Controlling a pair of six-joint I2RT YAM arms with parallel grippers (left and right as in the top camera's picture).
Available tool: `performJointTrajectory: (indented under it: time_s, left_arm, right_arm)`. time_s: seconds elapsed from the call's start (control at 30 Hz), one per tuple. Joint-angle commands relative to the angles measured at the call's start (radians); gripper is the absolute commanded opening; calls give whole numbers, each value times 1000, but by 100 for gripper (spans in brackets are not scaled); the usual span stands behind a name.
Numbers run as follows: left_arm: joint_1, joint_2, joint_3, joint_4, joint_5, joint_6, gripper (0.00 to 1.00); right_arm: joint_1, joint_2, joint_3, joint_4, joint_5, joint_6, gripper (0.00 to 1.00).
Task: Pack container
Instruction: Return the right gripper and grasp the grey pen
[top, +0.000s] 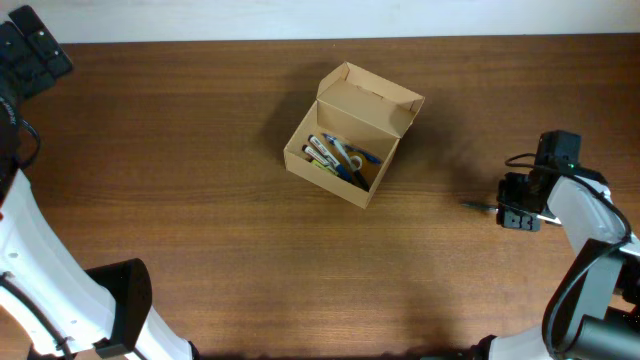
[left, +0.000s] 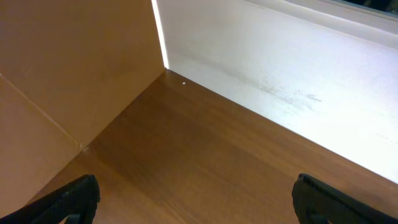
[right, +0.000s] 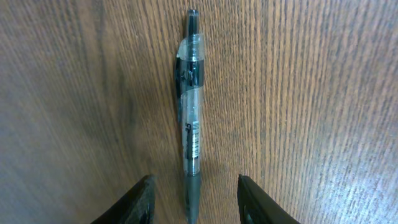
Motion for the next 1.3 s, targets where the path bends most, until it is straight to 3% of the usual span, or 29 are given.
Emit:
performJointTrajectory:
  time_s: [0.0,0.93,1.2,1.27]
  left_arm:
    - [7,7,-2,0,7,9,100]
    - [7,7,-2,0,7,9,100]
    - [7,7,-2,0,7,9,100]
    - [7,7,-2,0,7,9,100]
  right_arm:
    - [-8,38,26,3,-35,-6,43]
    - [-10,151,74,-87,-11,-37,42]
    - [-10,151,74,-118,32,-41,26]
    - [-10,151,74,-118,37,-41,26]
